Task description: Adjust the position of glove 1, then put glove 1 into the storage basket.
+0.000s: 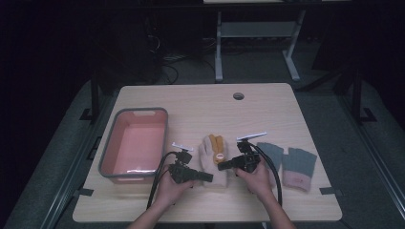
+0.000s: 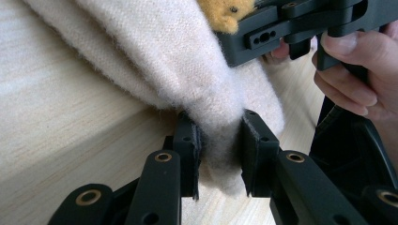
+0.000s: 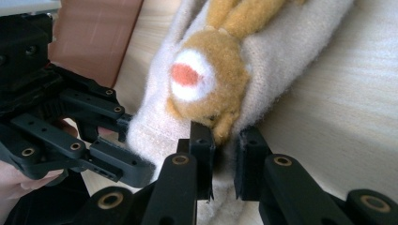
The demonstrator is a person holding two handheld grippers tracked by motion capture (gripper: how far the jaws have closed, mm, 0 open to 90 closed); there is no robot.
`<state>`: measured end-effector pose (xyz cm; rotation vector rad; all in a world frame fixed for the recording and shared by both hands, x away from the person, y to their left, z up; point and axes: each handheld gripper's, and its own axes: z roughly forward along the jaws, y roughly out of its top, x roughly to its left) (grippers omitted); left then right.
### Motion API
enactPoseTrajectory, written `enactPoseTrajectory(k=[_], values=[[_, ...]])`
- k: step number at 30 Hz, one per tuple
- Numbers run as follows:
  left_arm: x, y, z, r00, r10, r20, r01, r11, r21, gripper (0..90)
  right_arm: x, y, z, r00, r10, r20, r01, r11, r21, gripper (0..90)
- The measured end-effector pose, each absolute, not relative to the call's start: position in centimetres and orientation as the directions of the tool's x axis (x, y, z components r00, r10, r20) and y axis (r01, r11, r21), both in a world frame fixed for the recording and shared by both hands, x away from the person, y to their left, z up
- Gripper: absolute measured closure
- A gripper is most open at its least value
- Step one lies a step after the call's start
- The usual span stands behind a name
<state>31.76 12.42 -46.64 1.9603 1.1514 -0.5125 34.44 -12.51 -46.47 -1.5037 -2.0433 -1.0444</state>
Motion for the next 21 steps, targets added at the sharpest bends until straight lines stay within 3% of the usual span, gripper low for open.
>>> enactPoseTrajectory(k=[21], values=[[31.8,12.6,-45.0,0.541,0.527,-0.655,0.839,-0.289,0.461,71.3,34.0,-12.5,-44.4,-0.375,0.628,0.682,0.918,0.152,0.365,81.1]])
